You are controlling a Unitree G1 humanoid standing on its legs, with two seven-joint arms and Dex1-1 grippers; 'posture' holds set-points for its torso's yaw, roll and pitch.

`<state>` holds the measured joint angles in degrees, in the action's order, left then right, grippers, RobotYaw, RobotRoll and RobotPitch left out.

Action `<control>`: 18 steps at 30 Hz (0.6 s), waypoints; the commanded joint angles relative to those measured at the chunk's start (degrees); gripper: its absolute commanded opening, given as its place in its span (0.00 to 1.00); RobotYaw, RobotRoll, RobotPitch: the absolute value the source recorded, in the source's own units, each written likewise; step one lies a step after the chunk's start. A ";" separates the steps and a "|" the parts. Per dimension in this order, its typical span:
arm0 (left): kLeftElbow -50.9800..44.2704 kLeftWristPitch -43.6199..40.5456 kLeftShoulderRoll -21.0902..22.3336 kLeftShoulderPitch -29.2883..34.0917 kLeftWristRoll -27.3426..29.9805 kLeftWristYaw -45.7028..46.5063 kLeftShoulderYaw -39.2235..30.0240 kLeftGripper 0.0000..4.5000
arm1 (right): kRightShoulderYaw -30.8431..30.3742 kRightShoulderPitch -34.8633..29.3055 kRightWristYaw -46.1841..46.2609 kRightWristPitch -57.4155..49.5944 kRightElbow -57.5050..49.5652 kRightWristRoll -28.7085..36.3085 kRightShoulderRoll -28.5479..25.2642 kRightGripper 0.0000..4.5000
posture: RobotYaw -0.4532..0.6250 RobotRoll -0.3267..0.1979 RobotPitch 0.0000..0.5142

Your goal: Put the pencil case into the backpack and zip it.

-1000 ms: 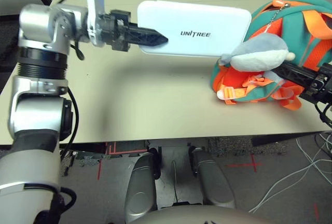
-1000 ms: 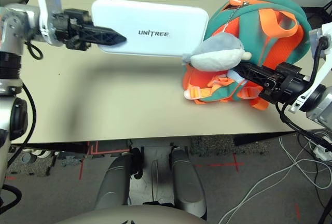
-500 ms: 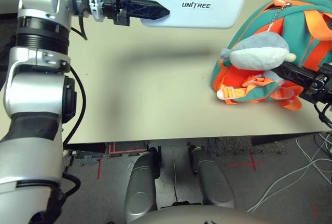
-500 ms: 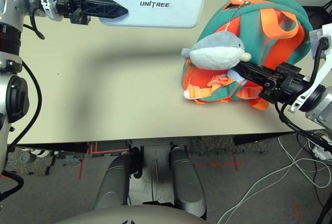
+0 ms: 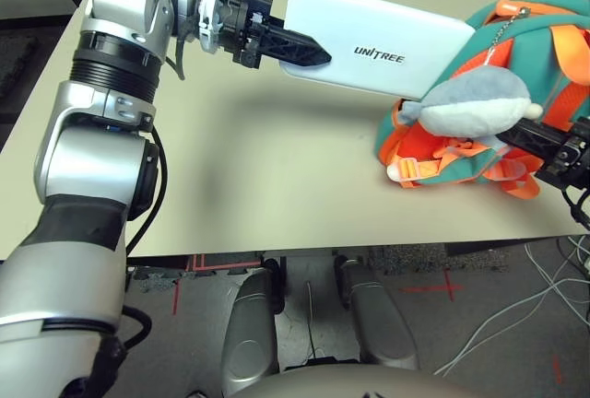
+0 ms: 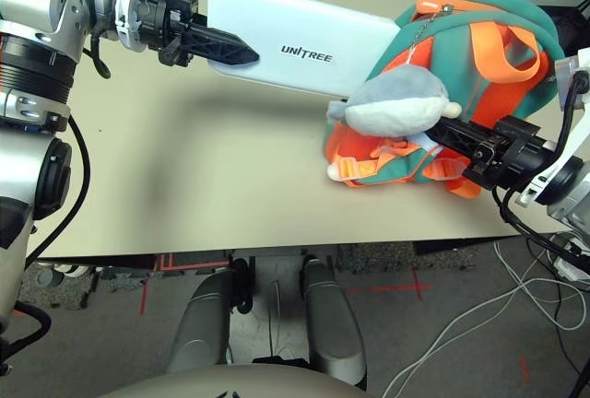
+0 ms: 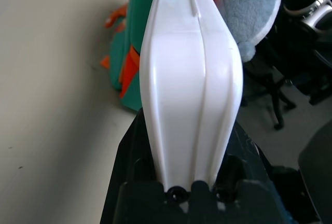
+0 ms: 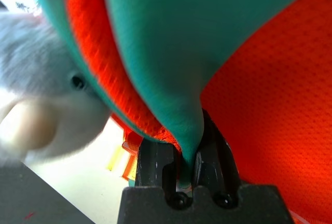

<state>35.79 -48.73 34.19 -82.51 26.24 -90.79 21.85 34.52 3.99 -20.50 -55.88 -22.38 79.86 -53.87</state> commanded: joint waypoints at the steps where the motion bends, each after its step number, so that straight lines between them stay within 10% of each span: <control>1: -6.36 -1.54 1.87 -1.20 6.04 -1.71 4.96 0.29 | -0.06 0.83 0.27 -0.64 0.10 0.34 -0.81 0.01 | 0.21 0.62 0.58; 9: -15.45 -5.52 5.37 -3.96 13.94 -1.71 7.27 0.29 | -0.69 1.94 -0.55 -1.15 0.94 -0.51 -0.84 0.01 | 0.22 0.62 0.58; 18: -9.60 -0.46 1.19 -4.87 0.43 0.84 9.80 0.29 | -3.36 4.97 -1.95 -0.91 2.63 -2.94 0.06 0.01 | 0.24 0.62 0.55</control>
<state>26.46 -50.35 37.74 -87.09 28.96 -89.25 29.65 32.23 8.38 -22.34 -57.08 -19.85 77.63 -54.17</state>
